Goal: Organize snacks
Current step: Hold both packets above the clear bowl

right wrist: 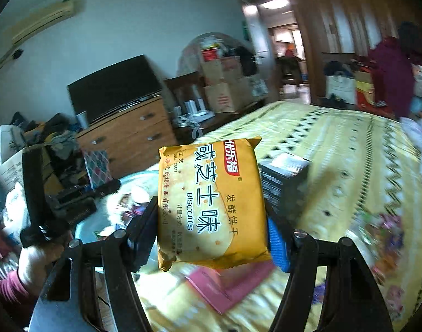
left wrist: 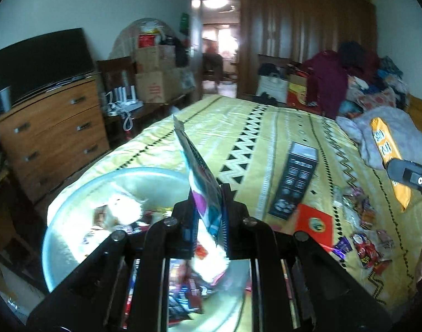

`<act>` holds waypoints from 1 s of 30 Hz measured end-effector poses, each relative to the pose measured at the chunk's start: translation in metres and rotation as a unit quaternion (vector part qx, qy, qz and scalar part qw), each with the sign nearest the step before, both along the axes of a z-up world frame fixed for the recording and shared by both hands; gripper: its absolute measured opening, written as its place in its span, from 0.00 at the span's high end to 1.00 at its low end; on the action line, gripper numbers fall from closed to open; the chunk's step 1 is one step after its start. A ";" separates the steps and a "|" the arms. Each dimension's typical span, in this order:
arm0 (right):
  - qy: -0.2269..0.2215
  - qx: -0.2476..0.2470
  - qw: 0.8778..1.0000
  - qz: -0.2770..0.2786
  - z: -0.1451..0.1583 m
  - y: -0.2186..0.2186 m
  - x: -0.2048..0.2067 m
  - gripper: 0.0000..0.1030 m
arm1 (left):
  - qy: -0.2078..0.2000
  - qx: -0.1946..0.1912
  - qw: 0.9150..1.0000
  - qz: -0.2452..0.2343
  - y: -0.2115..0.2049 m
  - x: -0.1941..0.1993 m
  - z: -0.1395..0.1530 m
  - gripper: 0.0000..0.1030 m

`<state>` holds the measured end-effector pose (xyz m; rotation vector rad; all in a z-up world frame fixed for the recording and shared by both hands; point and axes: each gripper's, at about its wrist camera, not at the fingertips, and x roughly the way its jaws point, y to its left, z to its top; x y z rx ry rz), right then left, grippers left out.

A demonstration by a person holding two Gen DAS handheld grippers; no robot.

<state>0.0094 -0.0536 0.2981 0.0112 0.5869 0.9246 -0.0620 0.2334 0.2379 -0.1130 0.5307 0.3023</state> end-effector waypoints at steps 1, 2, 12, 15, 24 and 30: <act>-0.002 -0.002 1.000 0.010 0.003 0.015 -0.001 0.30 | -0.001 -0.003 1.000 0.005 0.004 -0.002 -0.001 0.86; -0.002 -0.003 1.000 0.019 0.005 0.029 -0.002 0.30 | -0.002 -0.005 1.000 0.011 0.011 -0.002 0.000 0.86; 0.009 -0.022 0.994 0.107 0.007 0.146 -0.010 0.30 | 0.001 -0.031 0.998 0.061 0.072 -0.015 -0.012 0.86; 0.017 -0.026 0.992 0.124 0.003 0.174 -0.011 0.30 | 0.003 -0.038 0.997 0.071 0.084 -0.016 -0.015 0.86; 0.048 -0.038 0.988 0.143 -0.018 0.214 -0.006 0.30 | 0.008 -0.047 0.995 0.083 0.105 -0.018 -0.019 0.86; 0.057 -0.047 0.986 0.146 -0.026 0.227 -0.002 0.30 | 0.013 -0.054 0.995 0.083 0.114 -0.017 -0.022 0.86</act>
